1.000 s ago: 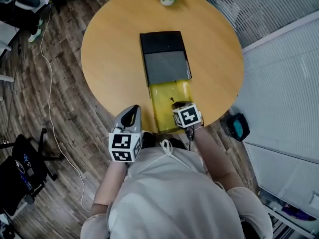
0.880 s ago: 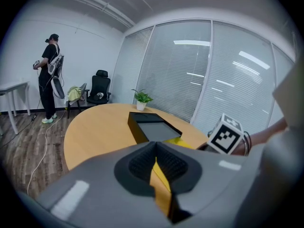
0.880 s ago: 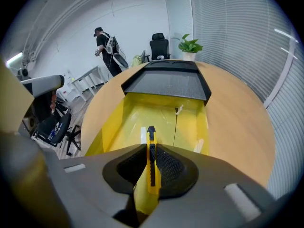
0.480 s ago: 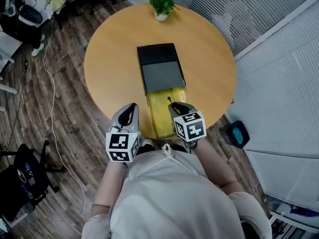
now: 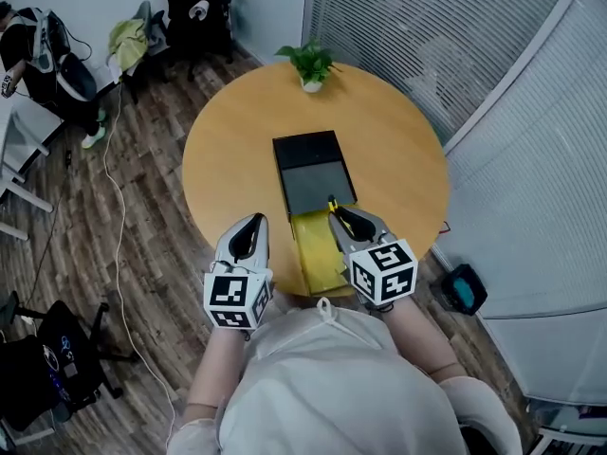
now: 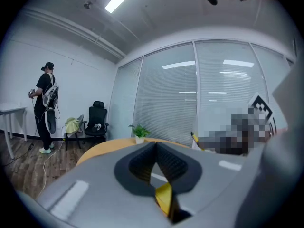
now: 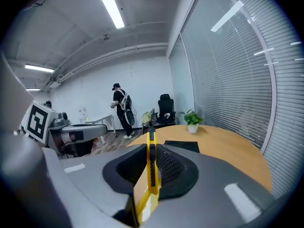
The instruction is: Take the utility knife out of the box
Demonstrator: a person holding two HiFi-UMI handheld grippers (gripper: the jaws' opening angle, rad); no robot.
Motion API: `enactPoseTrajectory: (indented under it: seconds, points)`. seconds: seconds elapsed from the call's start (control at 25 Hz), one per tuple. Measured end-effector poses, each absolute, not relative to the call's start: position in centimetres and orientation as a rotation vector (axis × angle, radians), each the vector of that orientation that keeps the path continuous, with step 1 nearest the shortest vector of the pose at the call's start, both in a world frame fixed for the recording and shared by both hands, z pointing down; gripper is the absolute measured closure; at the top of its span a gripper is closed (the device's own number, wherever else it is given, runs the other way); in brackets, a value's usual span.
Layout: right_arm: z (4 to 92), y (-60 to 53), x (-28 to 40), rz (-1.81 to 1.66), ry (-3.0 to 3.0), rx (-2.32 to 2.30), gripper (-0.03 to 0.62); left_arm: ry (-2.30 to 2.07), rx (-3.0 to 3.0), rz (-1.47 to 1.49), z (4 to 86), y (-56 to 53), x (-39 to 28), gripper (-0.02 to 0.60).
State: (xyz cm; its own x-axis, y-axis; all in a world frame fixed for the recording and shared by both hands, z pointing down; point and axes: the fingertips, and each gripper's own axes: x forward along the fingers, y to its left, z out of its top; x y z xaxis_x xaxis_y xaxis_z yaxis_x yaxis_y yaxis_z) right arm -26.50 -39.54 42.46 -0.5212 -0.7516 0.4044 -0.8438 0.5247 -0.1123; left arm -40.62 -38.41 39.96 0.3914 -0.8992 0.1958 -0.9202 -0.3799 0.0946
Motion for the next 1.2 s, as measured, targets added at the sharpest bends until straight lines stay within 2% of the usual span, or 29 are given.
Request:
enactPoseTrajectory:
  seconds: [0.24,1.2]
  points:
    - [40.6,-40.0,-26.0,0.386,-2.496,1.363,0.531,-1.669,2.452,0.158,39.3,-38.2,-41.1,0.575]
    - [42.5,-39.4,-26.8,0.416,-2.472,1.389,0.530,-1.644,2.398,0.174,40.7,-38.3,-41.5,0.575]
